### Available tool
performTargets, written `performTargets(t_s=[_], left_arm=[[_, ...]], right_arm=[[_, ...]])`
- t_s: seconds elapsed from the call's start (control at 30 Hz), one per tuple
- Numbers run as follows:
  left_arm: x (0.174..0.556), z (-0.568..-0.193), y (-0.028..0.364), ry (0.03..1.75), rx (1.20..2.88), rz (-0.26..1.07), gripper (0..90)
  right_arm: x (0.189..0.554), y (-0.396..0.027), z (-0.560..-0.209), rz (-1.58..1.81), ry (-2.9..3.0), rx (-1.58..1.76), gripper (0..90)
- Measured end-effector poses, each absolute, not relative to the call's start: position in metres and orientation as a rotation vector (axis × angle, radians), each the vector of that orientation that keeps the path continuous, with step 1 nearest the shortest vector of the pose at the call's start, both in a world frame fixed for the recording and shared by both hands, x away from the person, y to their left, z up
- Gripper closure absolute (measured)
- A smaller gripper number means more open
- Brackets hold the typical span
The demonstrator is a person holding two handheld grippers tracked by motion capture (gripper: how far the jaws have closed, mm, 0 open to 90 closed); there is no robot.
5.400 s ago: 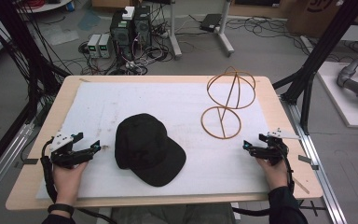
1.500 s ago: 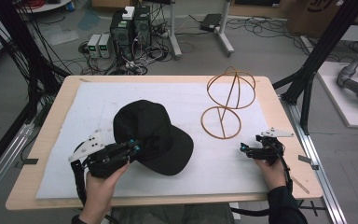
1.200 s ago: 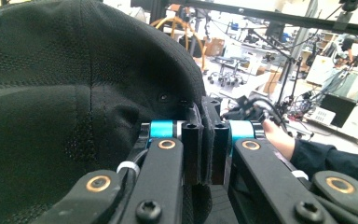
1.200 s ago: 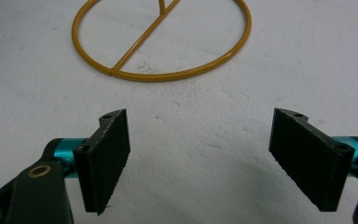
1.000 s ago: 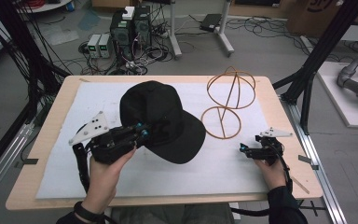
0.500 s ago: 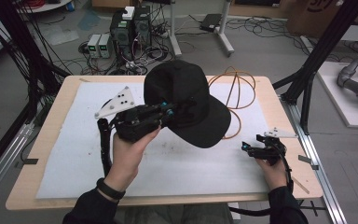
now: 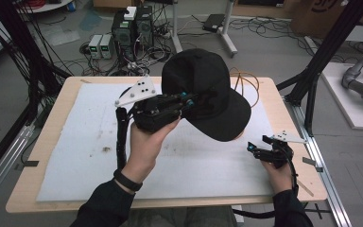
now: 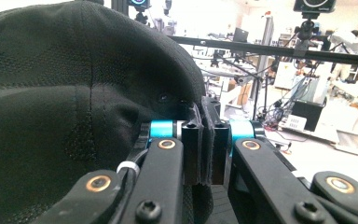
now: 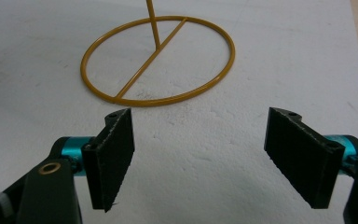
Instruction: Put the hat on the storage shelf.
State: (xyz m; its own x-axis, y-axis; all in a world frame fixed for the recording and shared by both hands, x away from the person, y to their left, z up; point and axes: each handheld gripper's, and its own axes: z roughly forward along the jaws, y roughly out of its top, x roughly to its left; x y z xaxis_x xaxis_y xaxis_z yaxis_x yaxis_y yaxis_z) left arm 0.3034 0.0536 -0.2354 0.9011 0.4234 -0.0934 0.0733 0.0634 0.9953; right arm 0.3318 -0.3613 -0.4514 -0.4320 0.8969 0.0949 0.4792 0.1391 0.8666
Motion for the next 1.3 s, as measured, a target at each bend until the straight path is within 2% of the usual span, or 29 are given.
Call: performTargets(t_s=[0.27, 0.73, 0.93, 1.2, 1.3], left_arm=[[0.322, -0.23, 0.032, 0.388, 1.492, 0.274, 87.4], [0.368, -0.236, -0.035, 0.333, 1.536, 0.223, 87.4], [0.39, -0.248, -0.048, 0.367, 1.545, 0.171, 87.4], [0.401, -0.259, -0.062, 0.393, 1.582, 0.175, 87.2], [0.406, -0.263, -0.064, 0.429, 1.598, 0.144, 82.9]], right_arm=[[0.332, -0.365, -0.451, 1.263, 1.941, 1.339, 24.3], [0.326, -0.376, -0.45, 1.319, 1.827, 1.392, 26.5], [0.321, -0.387, -0.449, 1.325, 1.777, 1.414, 26.8], [0.317, -0.393, -0.45, 1.323, 1.765, 1.419, 26.8], [0.316, -0.394, -0.45, 1.326, 1.765, 1.416, 26.8]])
